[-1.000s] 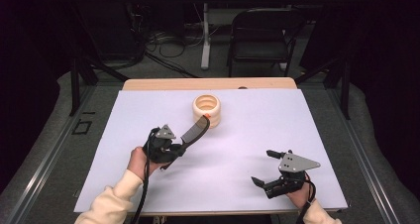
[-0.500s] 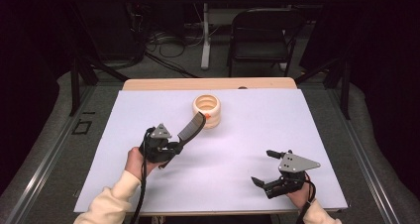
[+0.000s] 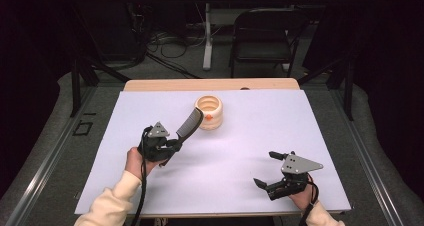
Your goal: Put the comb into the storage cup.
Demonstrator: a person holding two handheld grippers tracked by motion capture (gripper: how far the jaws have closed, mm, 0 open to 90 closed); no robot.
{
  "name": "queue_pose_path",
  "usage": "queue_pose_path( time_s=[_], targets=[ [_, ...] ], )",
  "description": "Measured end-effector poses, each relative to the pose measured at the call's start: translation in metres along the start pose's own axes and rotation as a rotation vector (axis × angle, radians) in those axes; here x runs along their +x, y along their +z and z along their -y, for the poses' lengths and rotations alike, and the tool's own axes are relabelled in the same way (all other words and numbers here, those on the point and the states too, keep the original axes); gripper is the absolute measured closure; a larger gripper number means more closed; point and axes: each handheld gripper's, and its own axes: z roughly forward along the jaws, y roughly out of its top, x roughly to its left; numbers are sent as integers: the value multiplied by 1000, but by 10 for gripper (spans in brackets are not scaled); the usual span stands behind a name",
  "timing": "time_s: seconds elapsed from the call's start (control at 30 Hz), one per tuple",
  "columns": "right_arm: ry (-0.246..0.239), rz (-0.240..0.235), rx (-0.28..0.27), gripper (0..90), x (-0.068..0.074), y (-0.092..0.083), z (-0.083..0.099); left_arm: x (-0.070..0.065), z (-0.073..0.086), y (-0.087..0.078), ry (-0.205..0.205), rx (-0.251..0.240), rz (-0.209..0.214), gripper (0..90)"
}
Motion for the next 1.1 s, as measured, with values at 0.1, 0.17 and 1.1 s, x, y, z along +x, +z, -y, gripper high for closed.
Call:
queue_pose_path(
  time_s=[0.1,0.17,1.1],
  targets=[
    [1,0,0,0,0,0,0,2,0,1,-4,-12,-7,727],
    [-1,0,-1,0,0,0,0,3,1,1,-7,-18,-11,727],
    [5,0,4,0,0,2,0,17,-7,3,-12,-102,-68,727]
  ],
)
